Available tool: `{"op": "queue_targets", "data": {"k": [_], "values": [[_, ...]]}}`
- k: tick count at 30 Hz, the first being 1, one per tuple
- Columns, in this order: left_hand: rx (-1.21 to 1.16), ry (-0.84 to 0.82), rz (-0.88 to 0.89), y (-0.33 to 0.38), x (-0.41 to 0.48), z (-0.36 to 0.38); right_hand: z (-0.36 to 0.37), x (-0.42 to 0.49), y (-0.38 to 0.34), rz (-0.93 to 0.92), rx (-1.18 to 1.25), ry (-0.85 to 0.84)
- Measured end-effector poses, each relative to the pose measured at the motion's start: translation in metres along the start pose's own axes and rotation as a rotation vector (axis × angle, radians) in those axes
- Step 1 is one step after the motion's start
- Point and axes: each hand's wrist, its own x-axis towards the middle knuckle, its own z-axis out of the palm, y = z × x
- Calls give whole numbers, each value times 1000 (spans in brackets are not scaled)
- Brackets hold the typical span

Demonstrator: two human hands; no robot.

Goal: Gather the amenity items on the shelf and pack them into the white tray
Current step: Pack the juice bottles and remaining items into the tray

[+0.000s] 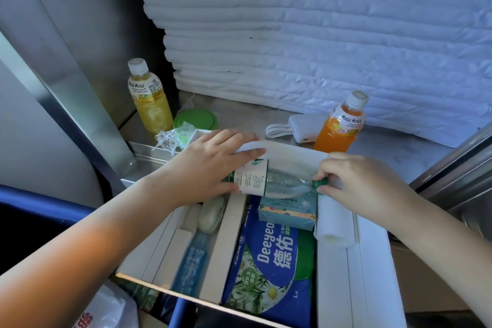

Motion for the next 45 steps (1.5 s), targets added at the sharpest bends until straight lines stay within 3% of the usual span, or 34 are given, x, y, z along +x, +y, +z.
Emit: {"op": "queue_targets", "data": {"k": [6, 10, 12, 18, 29, 35, 39, 45], "values": [[-39, -60, -39, -5, 2, 4, -3, -3, -3, 11, 54, 40], [-55, -52, -44, -5, 1, 6, -18, 1, 0, 77, 187, 484], [-80, -67, -43, -5, 1, 5, -20, 9, 6, 158, 153, 576], [-163, -135, -47, -8, 1, 5, -4, 39, 20, 454, 353, 393], [-174, -162, -39, -11, 1, 5, 5, 54, 35, 522, 334, 358], [-214, -191, -34, -13, 1, 4, -5, 37, 17, 321, 256, 539], [-252, -220, -33, -16, 4, 4, -21, 20, 0, 92, 390, 641], [-334, -264, -36, -25, 5, 3, -33, 5, -23, -201, 535, 479]]}}
